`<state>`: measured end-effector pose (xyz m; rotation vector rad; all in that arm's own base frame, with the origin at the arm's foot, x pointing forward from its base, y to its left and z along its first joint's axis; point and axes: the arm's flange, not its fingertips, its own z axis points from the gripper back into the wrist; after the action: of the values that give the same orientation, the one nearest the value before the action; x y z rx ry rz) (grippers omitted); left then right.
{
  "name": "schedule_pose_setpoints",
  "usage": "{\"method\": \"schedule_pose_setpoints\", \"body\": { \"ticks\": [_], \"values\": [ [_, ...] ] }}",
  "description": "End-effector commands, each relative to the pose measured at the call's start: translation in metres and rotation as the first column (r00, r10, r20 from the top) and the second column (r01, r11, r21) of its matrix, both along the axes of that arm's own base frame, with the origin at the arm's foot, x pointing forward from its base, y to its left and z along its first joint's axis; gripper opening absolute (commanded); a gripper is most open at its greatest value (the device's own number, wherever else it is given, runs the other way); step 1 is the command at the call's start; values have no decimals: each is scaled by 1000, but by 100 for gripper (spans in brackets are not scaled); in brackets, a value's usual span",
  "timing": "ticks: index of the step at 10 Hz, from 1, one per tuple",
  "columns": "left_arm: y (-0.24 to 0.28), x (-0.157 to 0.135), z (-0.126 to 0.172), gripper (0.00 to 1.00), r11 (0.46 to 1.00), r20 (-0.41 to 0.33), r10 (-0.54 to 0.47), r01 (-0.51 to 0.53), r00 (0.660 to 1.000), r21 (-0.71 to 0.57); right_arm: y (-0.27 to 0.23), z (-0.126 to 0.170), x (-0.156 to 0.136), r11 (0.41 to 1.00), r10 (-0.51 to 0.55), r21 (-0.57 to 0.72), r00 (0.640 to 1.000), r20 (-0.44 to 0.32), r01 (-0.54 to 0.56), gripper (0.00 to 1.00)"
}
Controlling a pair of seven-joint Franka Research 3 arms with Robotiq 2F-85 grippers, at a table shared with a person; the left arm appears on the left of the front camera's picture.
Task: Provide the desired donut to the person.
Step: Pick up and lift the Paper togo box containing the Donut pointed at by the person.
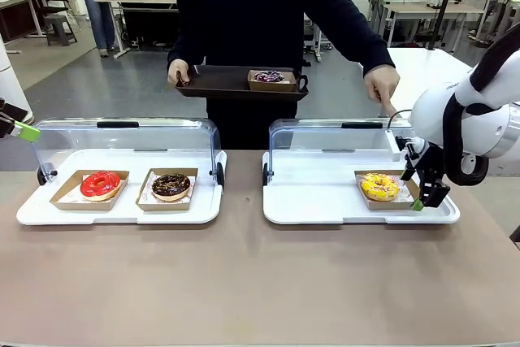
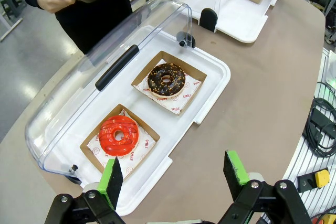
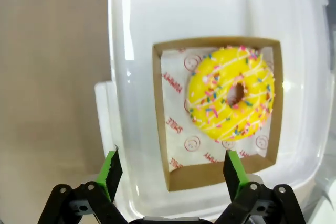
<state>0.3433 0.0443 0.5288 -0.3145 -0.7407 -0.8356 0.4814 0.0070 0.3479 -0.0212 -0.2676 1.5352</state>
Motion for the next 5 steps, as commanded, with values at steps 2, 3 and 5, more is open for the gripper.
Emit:
{"method": "schedule_pose_setpoints", "body": {
  "ticks": [2, 3, 5],
  "values": [
    [1, 0, 0, 100, 1000, 0, -1, 1, 1000, -13, -9, 0, 12, 999, -12, -34, 999, -44, 11, 100],
    [1, 0, 0, 100, 1000, 0, -1, 1, 1000, -13, -8, -4, 14, 999, 8, -37, 998, -56, -10, 100],
    [1, 0, 0, 100, 1000, 0, -1, 1, 1000, -13, -7, -10, 18, 1000, 6, -13, 999, -52, -7, 100]
  ]
}}
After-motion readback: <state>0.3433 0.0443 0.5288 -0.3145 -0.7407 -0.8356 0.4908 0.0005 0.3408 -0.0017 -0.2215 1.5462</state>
